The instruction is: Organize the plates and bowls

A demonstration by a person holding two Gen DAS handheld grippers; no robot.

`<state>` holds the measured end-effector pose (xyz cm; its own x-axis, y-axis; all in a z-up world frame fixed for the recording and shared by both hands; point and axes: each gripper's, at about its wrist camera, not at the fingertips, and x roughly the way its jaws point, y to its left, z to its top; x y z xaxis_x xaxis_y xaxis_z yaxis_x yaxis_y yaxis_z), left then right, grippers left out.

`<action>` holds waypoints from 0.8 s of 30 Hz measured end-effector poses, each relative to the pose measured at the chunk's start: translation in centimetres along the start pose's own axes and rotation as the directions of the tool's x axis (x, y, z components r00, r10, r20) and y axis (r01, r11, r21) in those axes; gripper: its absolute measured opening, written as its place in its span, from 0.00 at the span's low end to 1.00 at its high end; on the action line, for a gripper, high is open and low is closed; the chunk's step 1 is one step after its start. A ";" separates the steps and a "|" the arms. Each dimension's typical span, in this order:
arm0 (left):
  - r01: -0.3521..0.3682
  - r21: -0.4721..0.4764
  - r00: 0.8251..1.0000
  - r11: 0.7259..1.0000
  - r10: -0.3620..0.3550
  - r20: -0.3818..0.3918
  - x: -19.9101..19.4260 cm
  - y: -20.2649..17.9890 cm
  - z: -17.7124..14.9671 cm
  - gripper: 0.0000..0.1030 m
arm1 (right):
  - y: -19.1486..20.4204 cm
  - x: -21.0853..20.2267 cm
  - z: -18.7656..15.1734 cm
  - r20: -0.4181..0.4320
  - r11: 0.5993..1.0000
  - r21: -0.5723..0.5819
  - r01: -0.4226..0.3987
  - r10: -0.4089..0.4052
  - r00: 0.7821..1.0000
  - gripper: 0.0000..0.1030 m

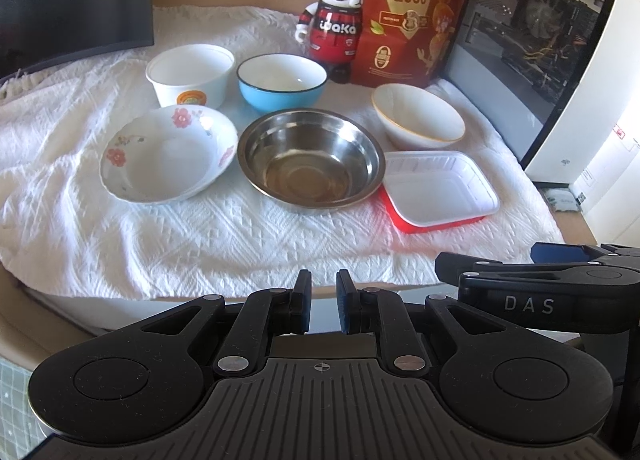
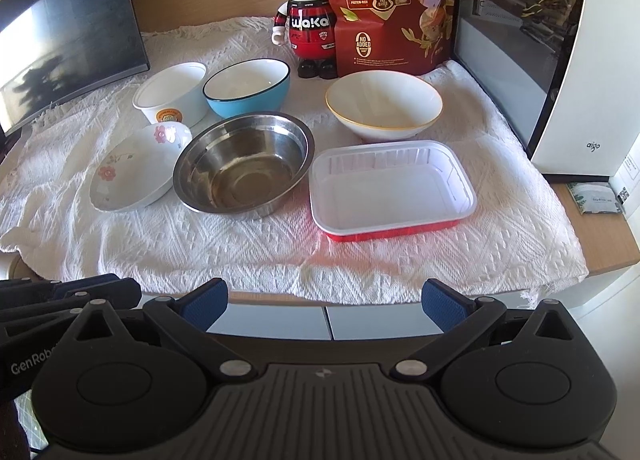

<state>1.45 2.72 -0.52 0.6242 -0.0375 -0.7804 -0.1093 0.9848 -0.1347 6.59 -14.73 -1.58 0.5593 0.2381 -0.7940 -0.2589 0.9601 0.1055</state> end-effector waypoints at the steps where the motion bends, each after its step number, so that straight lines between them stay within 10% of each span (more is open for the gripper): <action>1: 0.003 -0.003 1.000 1.000 -0.003 -0.003 0.3 0.3 0.3 0.16 | 0.1 0.2 0.1 0.006 1.000 0.000 0.000 0.000 1.000 1.00; 10: 0.202 -0.185 0.977 0.962 -0.210 -0.025 5.0 7.7 5.2 0.17 | 2.1 3.5 2.4 0.112 0.999 -0.005 0.050 -0.049 0.992 1.00; 16: 0.201 -0.129 0.972 0.971 -0.214 -0.098 8.1 11.9 7.9 0.17 | 5.6 5.7 5.3 0.202 0.997 -0.041 0.071 -0.062 0.977 1.00; 24: 0.320 -0.143 0.924 0.937 -0.342 -0.172 10.7 16.8 10.1 0.17 | 10.2 8.3 8.8 0.282 0.946 -0.091 0.312 -0.276 0.919 1.00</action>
<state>14.05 20.61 -4.97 0.4808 -0.4004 -0.7801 -0.0137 0.8861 -0.4632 15.49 -1.65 -1.83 0.8073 -0.0050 -0.5902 -0.1422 0.9689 -0.2027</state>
